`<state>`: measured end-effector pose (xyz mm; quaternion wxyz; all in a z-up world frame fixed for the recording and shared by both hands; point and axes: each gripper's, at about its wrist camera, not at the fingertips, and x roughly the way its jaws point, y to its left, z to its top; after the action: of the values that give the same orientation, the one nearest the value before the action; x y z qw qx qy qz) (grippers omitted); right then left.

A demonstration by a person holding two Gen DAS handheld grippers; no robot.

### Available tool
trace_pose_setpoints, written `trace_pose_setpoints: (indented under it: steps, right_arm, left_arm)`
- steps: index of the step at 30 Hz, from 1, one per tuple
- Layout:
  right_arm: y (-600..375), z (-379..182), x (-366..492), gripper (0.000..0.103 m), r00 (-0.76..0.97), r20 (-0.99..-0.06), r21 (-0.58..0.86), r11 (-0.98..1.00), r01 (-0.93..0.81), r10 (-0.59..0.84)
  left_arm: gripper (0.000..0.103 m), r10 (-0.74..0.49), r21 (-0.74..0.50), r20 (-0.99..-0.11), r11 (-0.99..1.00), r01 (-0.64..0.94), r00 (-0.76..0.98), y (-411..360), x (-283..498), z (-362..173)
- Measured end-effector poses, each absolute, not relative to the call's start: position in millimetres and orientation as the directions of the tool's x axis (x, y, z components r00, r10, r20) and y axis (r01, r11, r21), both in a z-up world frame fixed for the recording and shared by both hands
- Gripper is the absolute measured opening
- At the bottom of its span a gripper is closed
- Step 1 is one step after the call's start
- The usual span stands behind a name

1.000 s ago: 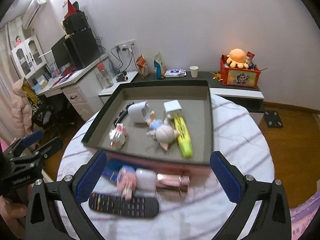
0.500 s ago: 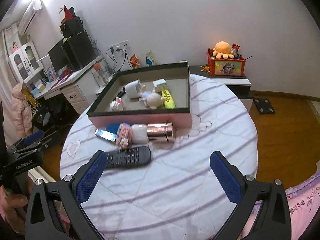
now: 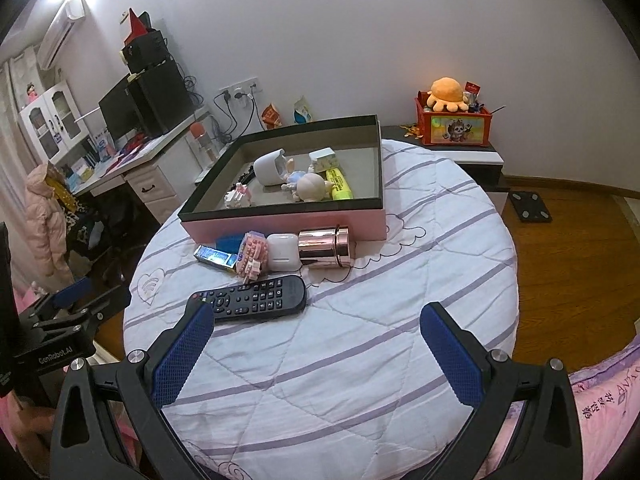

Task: Organize rigid objects
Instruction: 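Withdraw both tools from the box toward the remaining items, then grasp the rose-gold cup with the right tool while the left tool grasps the blue printed box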

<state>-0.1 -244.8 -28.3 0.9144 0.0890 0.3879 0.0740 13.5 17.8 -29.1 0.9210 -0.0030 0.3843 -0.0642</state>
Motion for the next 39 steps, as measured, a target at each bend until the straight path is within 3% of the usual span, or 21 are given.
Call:
trace_pose_setpoints:
  steps: [18, 30, 39]
  right_arm:
    - [-242.3, -43.2, 20.4, 0.103, 0.652, -0.736, 0.197, 0.979, -0.050, 0.181]
    - [-236.4, -68.6, 69.8, 0.103, 0.608, -0.781, 0.174, 0.985, -0.011, 0.145]
    - [-234.5, -81.7, 98.1, 0.103, 0.585, -0.801, 0.161, 0.987, 0.005, 0.127]
  left_arm:
    - [0.103, -0.144, -0.054, -0.752, 0.986, 0.158, 0.644, 6.7, 29.8, -58.3]
    - [0.103, -0.076, 0.001, -0.786, 0.992, 0.124, 0.614, 8.1, 92.7, -91.6]
    - [0.103, -0.146, -0.044, -0.822, 0.980, 0.195, 0.551, -2.0, 122.4, -113.0]
